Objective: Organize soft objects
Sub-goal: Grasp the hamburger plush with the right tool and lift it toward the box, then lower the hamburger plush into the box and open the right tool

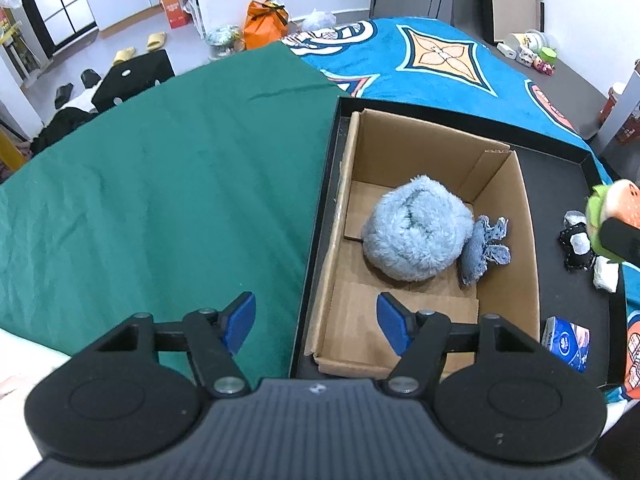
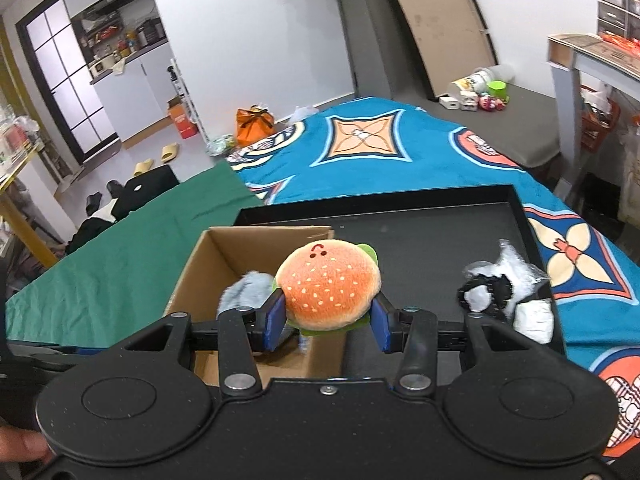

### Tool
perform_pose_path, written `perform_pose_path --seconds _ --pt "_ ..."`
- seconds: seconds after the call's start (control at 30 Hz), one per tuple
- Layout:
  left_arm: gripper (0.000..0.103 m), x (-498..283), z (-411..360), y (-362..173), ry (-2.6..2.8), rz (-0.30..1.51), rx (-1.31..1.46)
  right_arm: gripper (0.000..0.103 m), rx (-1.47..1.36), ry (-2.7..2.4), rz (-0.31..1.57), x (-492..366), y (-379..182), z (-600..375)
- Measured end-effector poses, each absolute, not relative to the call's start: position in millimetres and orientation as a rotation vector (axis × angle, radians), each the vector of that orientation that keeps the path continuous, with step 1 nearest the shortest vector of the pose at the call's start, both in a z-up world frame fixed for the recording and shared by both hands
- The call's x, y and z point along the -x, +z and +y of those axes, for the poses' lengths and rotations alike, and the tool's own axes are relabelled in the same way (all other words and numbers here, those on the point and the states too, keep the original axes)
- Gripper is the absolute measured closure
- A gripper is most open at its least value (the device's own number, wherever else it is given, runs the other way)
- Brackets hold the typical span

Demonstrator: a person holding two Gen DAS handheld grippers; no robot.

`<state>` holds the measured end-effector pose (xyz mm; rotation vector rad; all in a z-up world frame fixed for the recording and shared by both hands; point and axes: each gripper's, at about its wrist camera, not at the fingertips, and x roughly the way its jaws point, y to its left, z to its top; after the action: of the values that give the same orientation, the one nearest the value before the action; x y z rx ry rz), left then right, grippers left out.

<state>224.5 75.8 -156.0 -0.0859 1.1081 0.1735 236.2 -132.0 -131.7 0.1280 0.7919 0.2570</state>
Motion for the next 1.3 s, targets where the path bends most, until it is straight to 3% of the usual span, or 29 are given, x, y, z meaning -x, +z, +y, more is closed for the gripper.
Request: perform_pose_path --seconds 0.47,0.93,1.07,1.3 --pt "0.052 -228 84 -166 0.139 1.141 0.131 0.059 -0.137 0.32 0.829 -241 -129 -97" --pt "0.089 -231 90 -176 0.106 1.174 0.168 0.059 -0.208 0.391 0.917 -251 -136 -62" --pt "0.093 -232 94 -179 0.1 1.181 0.186 0.058 -0.225 0.401 0.926 -255 -137 -55" --pt "0.093 -232 98 -182 0.099 1.184 0.209 0.042 -0.322 0.446 0.974 -261 -149 -54"
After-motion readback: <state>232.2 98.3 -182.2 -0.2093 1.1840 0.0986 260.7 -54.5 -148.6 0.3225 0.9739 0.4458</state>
